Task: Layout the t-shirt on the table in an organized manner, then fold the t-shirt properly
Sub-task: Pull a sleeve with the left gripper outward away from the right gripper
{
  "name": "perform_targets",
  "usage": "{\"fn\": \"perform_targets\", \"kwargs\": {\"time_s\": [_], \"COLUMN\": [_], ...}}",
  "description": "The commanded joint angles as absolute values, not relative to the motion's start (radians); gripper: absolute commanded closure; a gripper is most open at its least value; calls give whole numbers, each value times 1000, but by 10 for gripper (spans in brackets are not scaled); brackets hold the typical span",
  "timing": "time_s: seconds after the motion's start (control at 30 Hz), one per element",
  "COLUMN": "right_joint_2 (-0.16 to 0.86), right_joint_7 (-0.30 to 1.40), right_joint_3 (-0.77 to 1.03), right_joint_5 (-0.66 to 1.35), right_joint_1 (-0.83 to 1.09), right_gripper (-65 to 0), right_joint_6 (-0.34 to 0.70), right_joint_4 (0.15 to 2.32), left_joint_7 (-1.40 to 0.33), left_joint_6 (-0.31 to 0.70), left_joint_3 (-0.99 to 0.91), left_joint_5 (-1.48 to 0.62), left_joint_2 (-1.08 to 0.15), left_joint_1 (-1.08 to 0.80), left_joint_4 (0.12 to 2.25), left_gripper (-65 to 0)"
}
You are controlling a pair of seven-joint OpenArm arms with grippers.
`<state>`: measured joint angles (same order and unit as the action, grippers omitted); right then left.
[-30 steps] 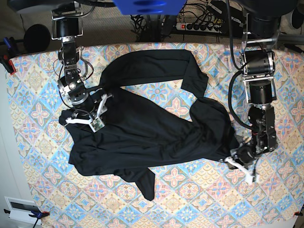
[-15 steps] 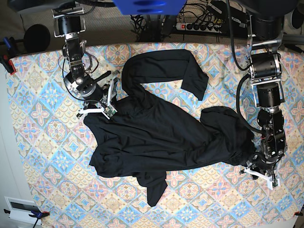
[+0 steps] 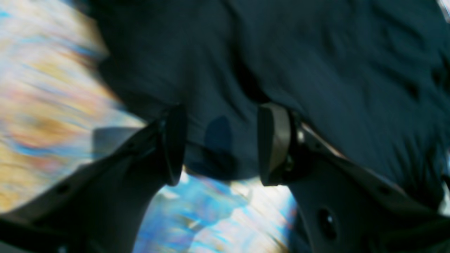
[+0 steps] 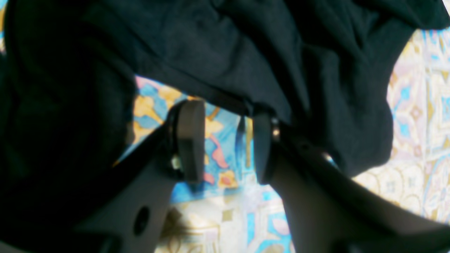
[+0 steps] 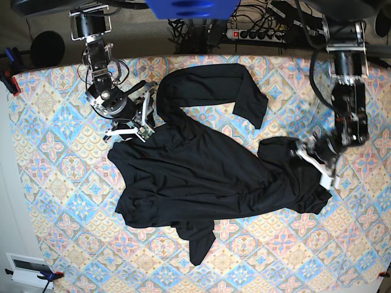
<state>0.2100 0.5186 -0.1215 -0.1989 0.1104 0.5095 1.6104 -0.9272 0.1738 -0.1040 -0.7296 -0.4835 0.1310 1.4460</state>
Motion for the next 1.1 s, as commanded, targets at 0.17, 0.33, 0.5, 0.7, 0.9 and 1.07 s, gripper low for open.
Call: {"fn": "perform_targets", "kwargs": {"time_s": [0.17,0.33,0.5,0.7,0.9,1.07], "right_joint_2": [217,217,217,217,217,217], "right_joint_7": [510,512,512,512,512,512], "right_joint_3": [-117,-117,-117,-117,-117,-117], "right_joint_5": [-194,-194,-194,-194,-194,-194], "right_joint_1": [99,99,99,99,99,99], "right_gripper": [-216,-216,-216,-216,-216,-216], "right_joint_6": [507,507,507,507,507,507], "right_joint_4": [1626,1624,1623,1616,1613,1612], "left_joint_7": [-908,-900,-897,-874,-874,-865], "left_joint_6": [174,173,176,179,182,182], "left_joint_3": [-111,-108,-108,-110,-116,-151], "left_joint_5": [-733,-662,-512,-498,-601,-716], "left_joint_2": [-426,-372,-306,-318,-467,-619], "left_joint_1": [42,10,21,25,-30,-108], "left_joint_4": [1504,1488,1440,1451,1547,1596], "left_gripper": [-312,-284,-150,0,0,0]}}
